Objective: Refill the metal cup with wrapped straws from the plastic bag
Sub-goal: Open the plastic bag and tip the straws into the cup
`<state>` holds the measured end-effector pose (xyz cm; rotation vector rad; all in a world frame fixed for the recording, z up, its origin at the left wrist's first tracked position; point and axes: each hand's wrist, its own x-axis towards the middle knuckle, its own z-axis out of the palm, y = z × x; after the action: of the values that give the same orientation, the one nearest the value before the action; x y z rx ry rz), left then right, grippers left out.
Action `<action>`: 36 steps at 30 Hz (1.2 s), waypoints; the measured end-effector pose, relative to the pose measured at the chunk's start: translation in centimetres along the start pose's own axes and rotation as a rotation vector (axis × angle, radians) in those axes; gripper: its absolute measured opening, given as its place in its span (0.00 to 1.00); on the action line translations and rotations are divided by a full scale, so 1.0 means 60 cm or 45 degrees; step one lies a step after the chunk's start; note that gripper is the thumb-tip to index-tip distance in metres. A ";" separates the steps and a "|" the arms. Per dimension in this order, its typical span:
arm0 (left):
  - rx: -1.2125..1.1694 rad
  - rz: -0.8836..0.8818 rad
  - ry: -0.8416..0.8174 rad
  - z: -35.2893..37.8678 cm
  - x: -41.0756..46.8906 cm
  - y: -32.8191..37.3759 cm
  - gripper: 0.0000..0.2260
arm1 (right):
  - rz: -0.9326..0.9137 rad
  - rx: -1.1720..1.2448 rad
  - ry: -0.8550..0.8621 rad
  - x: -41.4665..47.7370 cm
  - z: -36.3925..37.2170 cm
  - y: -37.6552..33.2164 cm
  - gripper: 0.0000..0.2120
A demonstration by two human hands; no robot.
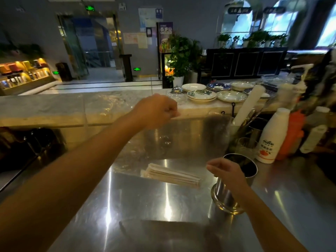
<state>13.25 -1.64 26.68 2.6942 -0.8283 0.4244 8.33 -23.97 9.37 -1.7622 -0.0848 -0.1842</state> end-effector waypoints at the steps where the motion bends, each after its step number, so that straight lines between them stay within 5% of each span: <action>1: 0.007 0.015 0.027 -0.012 0.010 0.009 0.08 | -0.022 0.005 0.014 -0.001 -0.005 -0.005 0.04; 11: -0.040 0.200 0.160 -0.079 0.105 0.077 0.10 | -0.101 0.142 0.189 -0.012 -0.074 -0.036 0.05; 22: -0.215 0.400 0.239 -0.060 0.175 0.172 0.09 | -0.140 0.239 0.613 -0.071 -0.170 -0.061 0.04; 36: -0.481 0.701 0.188 0.005 0.230 0.329 0.10 | -0.157 0.046 1.041 -0.201 -0.309 -0.070 0.05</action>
<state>12.78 -24.23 35.07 2.0422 -1.4397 0.5131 -5.67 -40.73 14.87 -1.5283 0.3926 -0.9651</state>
